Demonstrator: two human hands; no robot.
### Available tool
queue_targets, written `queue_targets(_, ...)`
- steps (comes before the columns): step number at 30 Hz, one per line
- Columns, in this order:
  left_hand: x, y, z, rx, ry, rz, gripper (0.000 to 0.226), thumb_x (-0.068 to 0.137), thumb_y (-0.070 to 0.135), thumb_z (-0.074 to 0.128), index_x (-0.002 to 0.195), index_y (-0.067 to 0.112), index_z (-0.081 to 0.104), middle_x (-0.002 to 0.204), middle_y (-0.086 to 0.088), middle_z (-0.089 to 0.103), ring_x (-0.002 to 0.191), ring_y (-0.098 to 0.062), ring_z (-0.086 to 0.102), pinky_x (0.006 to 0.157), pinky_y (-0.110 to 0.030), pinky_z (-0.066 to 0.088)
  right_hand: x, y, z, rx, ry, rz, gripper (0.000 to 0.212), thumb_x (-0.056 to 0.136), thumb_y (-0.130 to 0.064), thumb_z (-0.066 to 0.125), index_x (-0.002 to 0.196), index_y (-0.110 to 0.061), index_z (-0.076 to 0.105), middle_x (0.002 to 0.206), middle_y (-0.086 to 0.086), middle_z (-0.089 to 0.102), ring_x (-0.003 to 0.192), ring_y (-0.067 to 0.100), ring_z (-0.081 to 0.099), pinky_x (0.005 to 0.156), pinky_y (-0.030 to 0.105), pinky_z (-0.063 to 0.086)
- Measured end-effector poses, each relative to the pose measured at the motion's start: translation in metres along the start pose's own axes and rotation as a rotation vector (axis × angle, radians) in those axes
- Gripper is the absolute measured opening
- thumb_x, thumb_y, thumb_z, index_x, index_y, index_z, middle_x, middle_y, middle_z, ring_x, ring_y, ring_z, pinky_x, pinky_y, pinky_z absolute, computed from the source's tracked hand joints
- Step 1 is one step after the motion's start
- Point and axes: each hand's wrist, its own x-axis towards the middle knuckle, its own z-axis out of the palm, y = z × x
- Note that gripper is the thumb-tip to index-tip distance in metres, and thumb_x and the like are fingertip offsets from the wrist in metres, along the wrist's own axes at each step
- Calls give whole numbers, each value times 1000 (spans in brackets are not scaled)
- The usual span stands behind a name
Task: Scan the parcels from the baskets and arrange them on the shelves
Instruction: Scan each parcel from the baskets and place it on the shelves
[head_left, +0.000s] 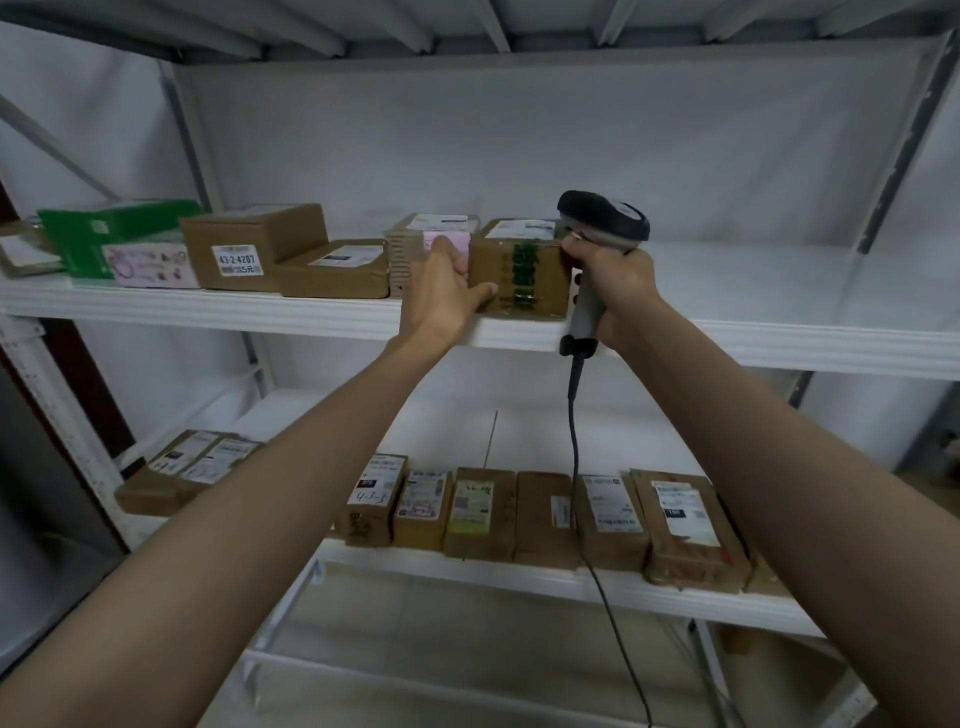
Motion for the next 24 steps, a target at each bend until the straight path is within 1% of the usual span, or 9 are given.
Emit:
queue_targets(1,3,-2,2,3,11,2,41,80,30,85,92,16,49,81,-1,63,81,-21,66,62,-30,49,2,2,2,-6,7,-2,33,91,-21,74,121,-10,63,114,8,72,100,23,69,94,48,58)
queue_targets(5,12,-8,9,-21,6,4,42,80,32,85,89,16,47,85,-7,66,77,-26,67,66,-41,55,9,6,7,-21,15,-8,35,90,-15,74,123,-9,63,117,9,71,104,25,69,96,45,57)
queue_targets(8,17,-11,12,-7,23,8,41,80,35,84,85,16,49,77,0,60,74,-21,61,56,-31,42,12,8,6,-21,7,-11,34,91,-12,72,124,-9,62,117,8,71,101,21,68,93,38,57)
queue_targets(10,19,-12,14,4,24,10,40,81,36,83,85,15,49,75,2,56,74,-19,58,56,-29,37,13,9,3,-24,-2,-19,34,92,-11,71,124,-9,61,117,7,71,103,20,68,89,35,55)
queue_targets(14,13,-15,17,13,24,-5,35,86,30,79,90,12,50,86,-8,60,83,-27,61,71,-39,51,8,15,-4,-3,-44,-33,35,92,-9,70,125,-9,62,115,6,71,102,18,67,81,32,56)
queue_targets(16,1,-16,20,25,39,-5,33,87,31,77,93,10,52,88,-11,62,84,-29,61,75,-42,53,2,22,-8,16,-39,-48,35,91,-6,70,125,-8,61,112,6,70,96,17,65,85,34,57)
queue_targets(19,-26,-20,27,22,60,37,30,89,33,72,86,13,49,80,-6,58,77,-26,59,69,-37,48,-13,34,-13,32,-4,-56,34,90,-2,68,123,-5,59,100,7,66,81,16,61,83,36,59)
queue_targets(21,-47,-24,32,7,64,91,27,90,30,67,83,13,48,76,-5,56,73,-25,57,64,-35,44,-29,43,-20,17,-14,-53,33,90,-1,67,122,-5,59,100,8,64,82,17,60,78,33,59)
queue_targets(24,-86,-29,42,-14,58,158,22,90,23,61,79,11,46,70,-5,49,64,-20,47,59,-32,35,-60,59,-39,-8,-93,-5,33,91,-5,69,122,-8,58,103,7,65,88,18,62,79,34,62)
